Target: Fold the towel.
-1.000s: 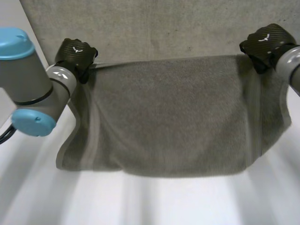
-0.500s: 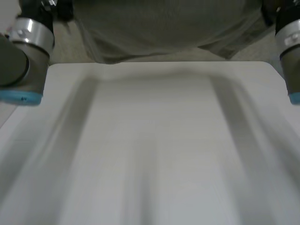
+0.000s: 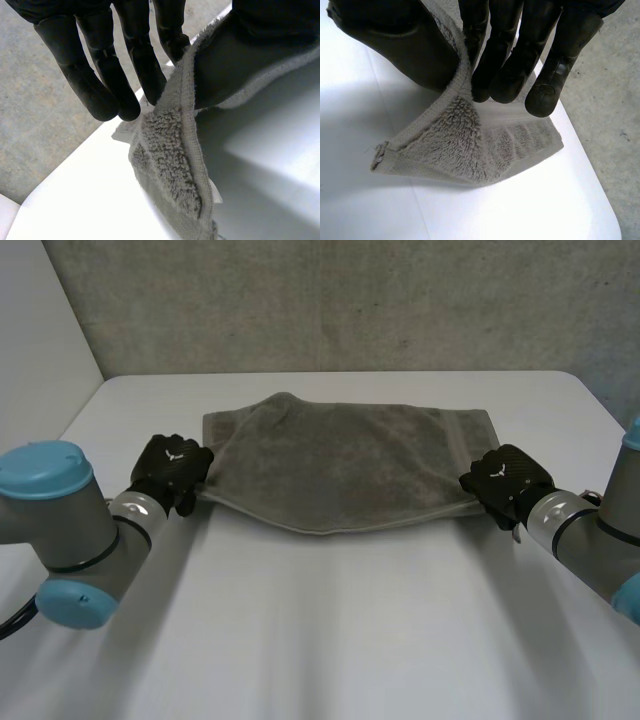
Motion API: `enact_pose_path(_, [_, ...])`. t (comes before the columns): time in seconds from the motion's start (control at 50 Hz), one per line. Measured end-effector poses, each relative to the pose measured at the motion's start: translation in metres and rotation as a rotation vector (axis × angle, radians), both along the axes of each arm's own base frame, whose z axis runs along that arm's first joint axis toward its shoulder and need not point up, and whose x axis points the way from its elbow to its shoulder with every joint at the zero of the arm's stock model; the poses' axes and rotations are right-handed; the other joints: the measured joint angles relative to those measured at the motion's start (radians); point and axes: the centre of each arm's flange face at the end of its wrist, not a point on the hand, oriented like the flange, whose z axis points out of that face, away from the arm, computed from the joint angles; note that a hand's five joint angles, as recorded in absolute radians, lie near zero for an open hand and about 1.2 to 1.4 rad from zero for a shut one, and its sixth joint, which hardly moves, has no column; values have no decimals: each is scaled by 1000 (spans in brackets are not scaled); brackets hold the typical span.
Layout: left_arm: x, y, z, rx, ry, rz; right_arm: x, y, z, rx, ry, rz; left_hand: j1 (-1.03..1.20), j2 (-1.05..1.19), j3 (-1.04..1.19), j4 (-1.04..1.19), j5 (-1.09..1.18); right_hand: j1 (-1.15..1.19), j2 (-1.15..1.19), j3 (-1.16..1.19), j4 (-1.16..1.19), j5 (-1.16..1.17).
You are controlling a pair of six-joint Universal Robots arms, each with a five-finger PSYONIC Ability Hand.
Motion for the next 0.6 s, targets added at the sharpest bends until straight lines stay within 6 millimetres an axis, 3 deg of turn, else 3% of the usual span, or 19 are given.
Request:
enact_pose_path(0.08, [2,12,9,-13,-20,-8,-3,6,13,-26,2,-10,0,0,0,0,0,0,0,0,0,0])
enact_pose_path(0.2, [7,29,35,-46,-15,-9,-13,22,49,-72,-7,-30,0,0,-2,0,0,0,0,0,0,0])
enact_pose_path(0.44, [25,78,93,-84,-1,-5,-40,68,121,-82,20,-59,0,-2,-17,-5,-3,0,0,0,0,0])
enact_pose_path(0.54, [28,95,103,-99,-10,-27,-45,84,135,-74,73,-21,0,-3,-45,-25,-3,0,0,0,0,0])
enact_pose_path(0.6, [27,95,98,-89,-33,-41,-46,81,132,-51,95,0,0,-3,-48,-27,-3,0,0,0,0,0])
